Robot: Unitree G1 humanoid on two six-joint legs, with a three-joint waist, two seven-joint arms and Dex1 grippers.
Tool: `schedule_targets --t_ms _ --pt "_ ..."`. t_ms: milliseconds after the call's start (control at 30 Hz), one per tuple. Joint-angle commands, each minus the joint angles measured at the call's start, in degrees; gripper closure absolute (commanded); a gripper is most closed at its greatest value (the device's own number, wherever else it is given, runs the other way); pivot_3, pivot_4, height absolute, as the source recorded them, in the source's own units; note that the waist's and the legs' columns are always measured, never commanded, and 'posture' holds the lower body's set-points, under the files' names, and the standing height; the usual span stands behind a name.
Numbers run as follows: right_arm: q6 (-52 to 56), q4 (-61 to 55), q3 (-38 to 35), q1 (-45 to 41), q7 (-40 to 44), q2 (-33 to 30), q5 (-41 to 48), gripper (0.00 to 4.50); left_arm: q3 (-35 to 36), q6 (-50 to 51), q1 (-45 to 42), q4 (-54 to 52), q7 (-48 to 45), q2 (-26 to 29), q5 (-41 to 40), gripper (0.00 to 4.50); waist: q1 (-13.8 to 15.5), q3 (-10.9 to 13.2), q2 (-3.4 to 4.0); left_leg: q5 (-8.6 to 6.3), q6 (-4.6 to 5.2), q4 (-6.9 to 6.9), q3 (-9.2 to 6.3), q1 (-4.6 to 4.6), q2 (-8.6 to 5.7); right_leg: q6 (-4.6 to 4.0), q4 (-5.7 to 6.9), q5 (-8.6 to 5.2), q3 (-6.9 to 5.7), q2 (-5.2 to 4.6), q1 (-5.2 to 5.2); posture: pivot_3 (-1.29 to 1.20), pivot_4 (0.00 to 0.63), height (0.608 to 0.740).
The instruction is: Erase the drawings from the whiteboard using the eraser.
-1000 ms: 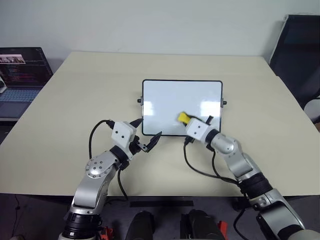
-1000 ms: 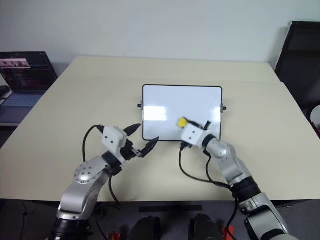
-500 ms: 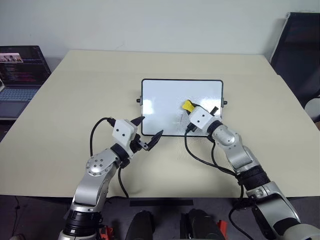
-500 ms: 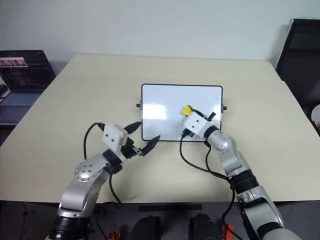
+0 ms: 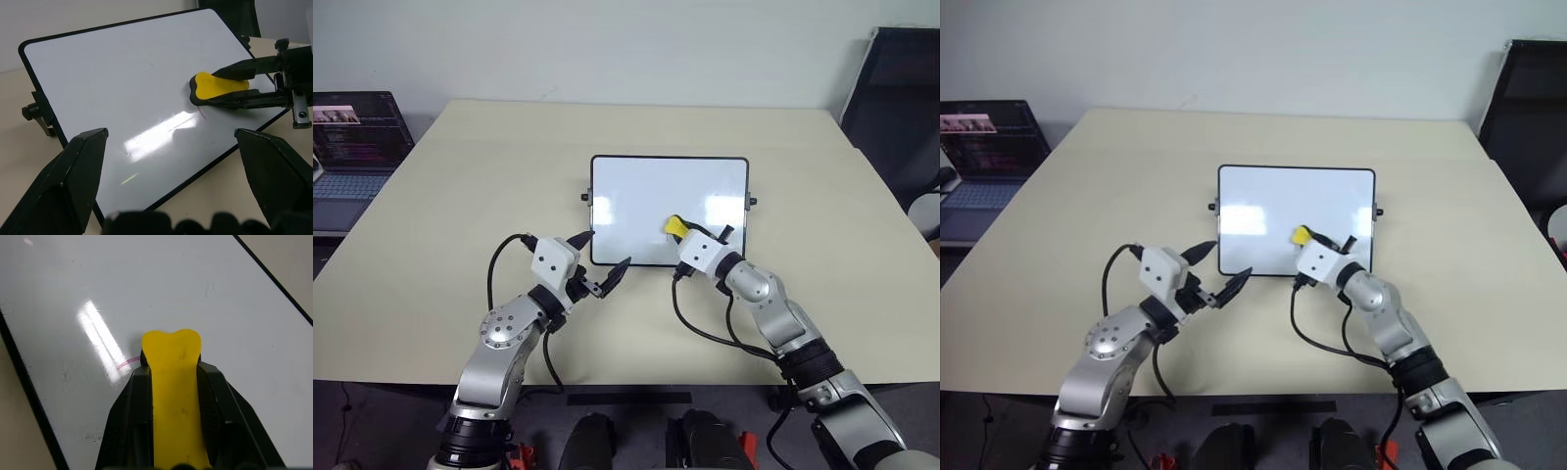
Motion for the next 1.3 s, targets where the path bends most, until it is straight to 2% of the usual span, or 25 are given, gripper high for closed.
schedule_targets --t_ms 33,467,800,1033,1300 --pt "2.7 -1.2 0.3 2.6 1.2 -1.2 -1.2 3.59 0.1 -0.7 -0.1 -2.2 0.3 -0.1 0.0 0.0 0.0 0.0 -0.01 0.0 0.0 0.0 -0.01 0.0 0.0 0.0 0.0 0.0 -0.01 0.0 0.0 0.0 0.15 0.74" --pt "3.3 -6.8 -1.2 5.7 2.2 -3.4 -1.3 3.59 0.2 0.4 -0.7 -2.7 0.4 0.2 -0.3 0.0 0.1 0.0 -0.01 0.0 0.0 0.0 -0.02 0.0 -0.01 0.2 0.0 -0.12 -0.01 0.0 0.01 0.0 0.15 0.74" --pt "2.1 -7.5 -6.3 -3.3 -1.1 0.9 4.0 3.59 0.3 0.6 -1.0 -2.6 0.2 0.3 -0.4 0.0 0.0 0.0 0.0 0.0 0.0 -0.03 -0.01 -0.04 -0.01 0.12 0.0 -0.06 -0.01 0.02 -0.06 0.0 0.15 0.74" --pt "10.2 -11.4 -8.0 -5.4 1.2 3.0 7.6 3.59 -0.5 2.0 -0.6 -4.1 -0.2 0.1 -1.0 0.0 0.0 0.0 0.01 -0.02 -0.02 -0.08 -0.08 -0.19 -0.03 -0.01 -0.04 0.01 -0.05 -0.01 -0.15 0.0 0.15 0.74" --pt "22.6 -20.8 -9.0 -1.3 5.2 5.7 13.8 3.59 2.0 4.0 0.3 -6.4 2.4 -0.1 -1.6 0.0 0.0 0.0 0.02 -0.02 -0.02 -0.07 -0.13 -0.19 -0.02 -0.01 -0.03 0.0 -0.08 -0.01 -0.14 0.0 0.15 0.74"
